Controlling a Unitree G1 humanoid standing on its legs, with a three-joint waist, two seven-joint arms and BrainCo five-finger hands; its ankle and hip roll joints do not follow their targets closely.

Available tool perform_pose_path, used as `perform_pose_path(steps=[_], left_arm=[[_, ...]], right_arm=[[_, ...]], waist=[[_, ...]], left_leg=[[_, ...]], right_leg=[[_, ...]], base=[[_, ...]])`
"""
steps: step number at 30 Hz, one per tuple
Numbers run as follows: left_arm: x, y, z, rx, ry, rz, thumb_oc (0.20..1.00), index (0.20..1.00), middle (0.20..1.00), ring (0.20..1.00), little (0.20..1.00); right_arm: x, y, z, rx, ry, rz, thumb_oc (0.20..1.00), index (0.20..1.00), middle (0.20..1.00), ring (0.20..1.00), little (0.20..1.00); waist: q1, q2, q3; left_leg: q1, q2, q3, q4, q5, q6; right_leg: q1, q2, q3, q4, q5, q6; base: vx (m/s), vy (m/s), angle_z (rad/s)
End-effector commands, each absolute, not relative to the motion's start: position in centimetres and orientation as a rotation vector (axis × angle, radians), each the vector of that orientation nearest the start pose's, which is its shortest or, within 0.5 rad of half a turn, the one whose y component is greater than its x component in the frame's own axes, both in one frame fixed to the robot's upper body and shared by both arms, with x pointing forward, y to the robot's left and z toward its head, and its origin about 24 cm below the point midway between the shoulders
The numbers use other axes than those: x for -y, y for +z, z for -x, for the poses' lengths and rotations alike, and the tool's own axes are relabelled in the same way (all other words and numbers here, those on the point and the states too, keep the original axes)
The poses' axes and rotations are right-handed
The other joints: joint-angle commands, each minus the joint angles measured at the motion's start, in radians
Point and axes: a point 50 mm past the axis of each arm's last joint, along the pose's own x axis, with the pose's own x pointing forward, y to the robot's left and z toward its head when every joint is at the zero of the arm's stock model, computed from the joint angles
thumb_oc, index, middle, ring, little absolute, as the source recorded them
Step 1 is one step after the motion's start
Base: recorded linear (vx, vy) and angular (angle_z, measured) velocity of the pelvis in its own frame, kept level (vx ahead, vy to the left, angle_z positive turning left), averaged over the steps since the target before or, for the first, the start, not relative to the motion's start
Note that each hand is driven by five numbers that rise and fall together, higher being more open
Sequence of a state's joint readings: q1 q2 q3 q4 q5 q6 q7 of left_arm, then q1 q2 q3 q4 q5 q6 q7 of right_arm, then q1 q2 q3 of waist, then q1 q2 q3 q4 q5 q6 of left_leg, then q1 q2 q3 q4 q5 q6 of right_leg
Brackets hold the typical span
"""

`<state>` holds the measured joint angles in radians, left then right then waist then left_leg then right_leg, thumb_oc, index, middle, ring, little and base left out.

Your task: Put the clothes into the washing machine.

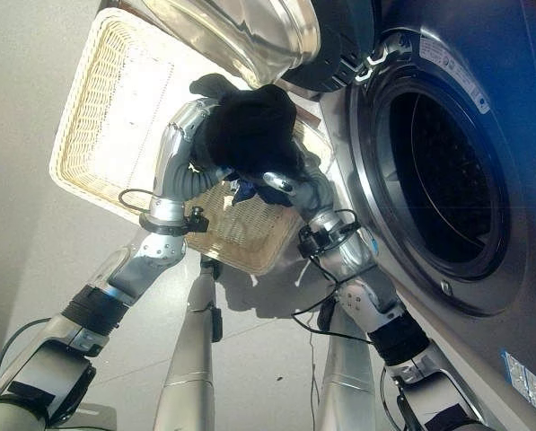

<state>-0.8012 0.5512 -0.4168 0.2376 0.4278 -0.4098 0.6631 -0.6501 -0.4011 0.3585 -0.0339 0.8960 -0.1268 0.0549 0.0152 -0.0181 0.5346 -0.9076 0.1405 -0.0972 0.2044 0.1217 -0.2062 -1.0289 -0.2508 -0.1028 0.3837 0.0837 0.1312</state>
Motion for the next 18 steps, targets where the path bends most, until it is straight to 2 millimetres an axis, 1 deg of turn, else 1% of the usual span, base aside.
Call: perform_pose_path(steps=[1,5,7,10,11,12,13,15,18], left_arm=[[-8.6,25.9,-30.3,1.391,-0.042,-0.754,0.200,0.200,0.200,0.200,0.200],[-8.5,25.9,-30.3,1.393,-0.046,-0.761,0.200,0.200,0.200,0.200,0.200],[-7.3,25.5,-30.0,1.425,-0.139,-0.875,0.200,0.200,0.200,0.200,0.200],[-6.9,25.2,-29.8,1.439,-0.173,-0.895,0.200,0.200,0.200,0.200,0.200],[-6.7,25.1,-29.8,1.445,-0.180,-0.896,0.200,0.200,0.200,0.200,0.200],[-6.5,25.1,-29.7,1.459,-0.190,-0.899,0.200,0.200,0.200,0.200,0.200],[-6.5,25.1,-29.7,1.460,-0.192,-0.898,0.200,0.200,0.200,0.200,0.200],[-6.1,25.0,-29.5,1.485,-0.213,-0.904,0.200,0.200,0.200,0.200,0.200],[-5.8,24.9,-29.4,1.499,-0.226,-0.904,0.200,0.200,0.200,0.200,0.200]], right_arm=[[7.1,24.7,-28.5,0.663,0.825,-0.464,1.000,1.000,1.000,1.000,1.000],[7.1,24.7,-28.5,0.665,0.827,-0.464,1.000,1.000,1.000,1.000,1.000],[7.1,25.1,-28.0,0.692,0.840,-0.490,1.000,1.000,1.000,1.000,1.000],[7.3,25.2,-28.1,0.695,0.832,-0.497,1.000,1.000,1.000,1.000,1.000],[7.3,25.1,-28.1,0.692,0.830,-0.500,0.928,0.928,0.928,0.928,0.928],[7.3,25.1,-28.2,0.684,0.832,-0.512,0.520,0.520,0.520,0.520,0.520],[7.3,25.1,-28.2,0.684,0.832,-0.513,0.445,0.445,0.445,0.445,0.445],[7.3,25.0,-28.2,0.678,0.823,-0.527,0.200,0.200,0.200,0.200,0.200],[7.4,24.9,-28.3,0.674,0.816,-0.533,0.200,0.200,0.200,0.200,0.200]], waist=[[0.009,-0.019,-0.015],[0.009,-0.018,-0.015],[0.004,-0.018,-0.015],[-0.001,-0.018,-0.015],[-0.002,-0.017,-0.015],[-0.003,-0.015,-0.015],[-0.003,-0.015,-0.015],[-0.005,-0.016,-0.015],[-0.007,-0.016,-0.015]], left_leg=[[-0.030,-0.098,-0.040,0.020,-0.009,0.095],[-0.031,-0.098,-0.040,0.021,-0.008,0.095],[-0.032,-0.098,-0.032,0.019,-0.007,0.097],[-0.033,-0.096,-0.026,0.020,-0.007,0.096],[-0.033,-0.096,-0.025,0.019,-0.007,0.097],[-0.032,-0.095,-0.021,0.016,-0.005,0.097],[-0.032,-0.095,-0.021,0.016,-0.005,0.097],[-0.035,-0.096,-0.018,0.016,-0.003,0.097],[-0.040,-0.096,-0.016,0.018,-0.002,0.097]], right_leg=[[-0.021,0.040,-0.001,-0.067,0.131,0.087],[-0.022,0.040,-0.001,-0.067,0.131,0.087],[-0.023,0.039,-0.002,-0.071,0.136,0.088],[-0.024,0.040,-0.001,-0.074,0.137,0.088],[-0.024,0.040,0.000,-0.074,0.138,0.088],[-0.024,0.040,0.002,-0.074,0.137,0.088],[-0.024,0.040,0.002,-0.074,0.137,0.088],[-0.026,0.041,0.003,-0.076,0.138,0.088],[-0.030,0.041,0.004,-0.075,0.138,0.088]], base=[[0.00,0.000,0.00],[0.00,0.000,0.00],[0.00,0.000,0.00],[0.00,0.000,0.00],[0.01,0.037,0.00],[0.00,0.000,0.00],[0.00,0.000,0.00],[0.00,0.000,0.00],[0.00,0.000,0.00]])
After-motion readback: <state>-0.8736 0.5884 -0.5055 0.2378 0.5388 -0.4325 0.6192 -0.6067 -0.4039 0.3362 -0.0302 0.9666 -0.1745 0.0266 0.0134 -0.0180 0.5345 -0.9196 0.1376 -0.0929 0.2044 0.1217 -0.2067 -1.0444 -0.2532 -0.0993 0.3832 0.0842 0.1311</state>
